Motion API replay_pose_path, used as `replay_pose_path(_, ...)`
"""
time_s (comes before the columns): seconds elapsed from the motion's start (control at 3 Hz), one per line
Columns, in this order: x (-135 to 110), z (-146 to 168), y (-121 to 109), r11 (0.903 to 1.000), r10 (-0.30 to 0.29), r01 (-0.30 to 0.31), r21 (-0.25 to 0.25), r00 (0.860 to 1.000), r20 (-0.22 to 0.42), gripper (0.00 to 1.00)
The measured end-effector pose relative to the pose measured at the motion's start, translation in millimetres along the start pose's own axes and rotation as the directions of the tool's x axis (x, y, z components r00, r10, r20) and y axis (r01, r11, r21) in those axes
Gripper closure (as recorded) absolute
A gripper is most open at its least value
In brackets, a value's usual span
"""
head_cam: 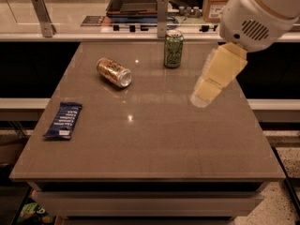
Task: Place orange can upright
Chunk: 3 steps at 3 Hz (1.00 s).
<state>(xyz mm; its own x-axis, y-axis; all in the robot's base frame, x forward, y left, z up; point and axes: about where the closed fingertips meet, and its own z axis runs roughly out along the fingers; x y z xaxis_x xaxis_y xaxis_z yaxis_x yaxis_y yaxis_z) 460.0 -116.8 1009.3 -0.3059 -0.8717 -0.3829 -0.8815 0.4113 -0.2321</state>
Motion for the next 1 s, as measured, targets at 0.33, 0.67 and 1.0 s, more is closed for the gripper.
replay_pose_path(0.33, -29.5, 10.5, -19.4, 0.9959, 0.088, -0.088, 0.021, 0.996, -0.011, 0.0)
replay_pose_path(0.67, -53.6, 27.5, -47.4, 0.9835, 0.177, -0.176, 0.042, 0.984, -0.024, 0.0)
replay_pose_path(1.0, -72.1, 49.1, -62.5, 0.9701, 0.239, -0.238, 0.047, 0.971, -0.015, 0.0)
